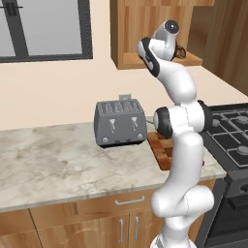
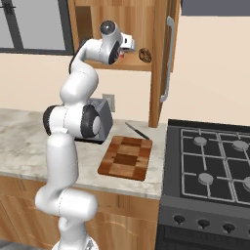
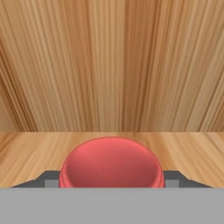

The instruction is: Pick the bread, place it on the cutting board, pick the jam, place it on the counter, and close the cabinet.

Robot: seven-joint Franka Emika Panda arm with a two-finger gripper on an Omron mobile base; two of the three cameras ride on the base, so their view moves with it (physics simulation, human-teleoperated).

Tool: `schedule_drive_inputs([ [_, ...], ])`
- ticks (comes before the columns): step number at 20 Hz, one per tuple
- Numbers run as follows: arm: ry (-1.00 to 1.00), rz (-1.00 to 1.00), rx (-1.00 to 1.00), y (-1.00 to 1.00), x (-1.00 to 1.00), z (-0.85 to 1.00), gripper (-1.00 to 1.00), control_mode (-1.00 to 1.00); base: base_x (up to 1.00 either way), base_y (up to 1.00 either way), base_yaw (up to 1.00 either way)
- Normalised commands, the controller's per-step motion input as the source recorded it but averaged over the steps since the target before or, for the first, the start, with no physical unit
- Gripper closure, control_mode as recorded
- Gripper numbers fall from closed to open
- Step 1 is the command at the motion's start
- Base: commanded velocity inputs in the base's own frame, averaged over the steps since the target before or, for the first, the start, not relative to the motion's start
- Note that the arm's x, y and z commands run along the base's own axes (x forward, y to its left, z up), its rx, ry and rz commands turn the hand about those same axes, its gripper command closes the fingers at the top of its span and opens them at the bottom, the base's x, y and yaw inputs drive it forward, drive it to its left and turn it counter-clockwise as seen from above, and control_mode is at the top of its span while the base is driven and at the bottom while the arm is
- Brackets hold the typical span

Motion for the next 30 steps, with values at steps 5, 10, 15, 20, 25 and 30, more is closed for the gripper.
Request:
schedule_drive_inputs([
  [5, -0.02, 0.0, 0.0, 0.0, -0.28, 0.0, 1.0, -1.0, 0.0, 0.0, 0.0],
  [10, -0.03, 0.0, 0.0, 0.0, -0.33, 0.0, 1.0, -1.0, 0.0, 0.0, 0.0],
  [15, -0.03, 0.0, 0.0, 0.0, -0.31, -0.07, 1.0, -1.0, 0.0, 0.0, 0.0],
  [20, -0.04, 0.0, 0.0, 0.0, -0.31, -0.08, 1.0, -1.0, 0.0, 0.0, 0.0],
  [25, -0.05, 0.0, 0.0, 0.0, -0.31, -0.01, 1.0, -1.0, 0.0, 0.0, 0.0],
  [30, -0.03, 0.0, 0.0, 0.0, -0.29, 0.0, 1.0, -1.0, 0.0, 0.0, 0.0],
])
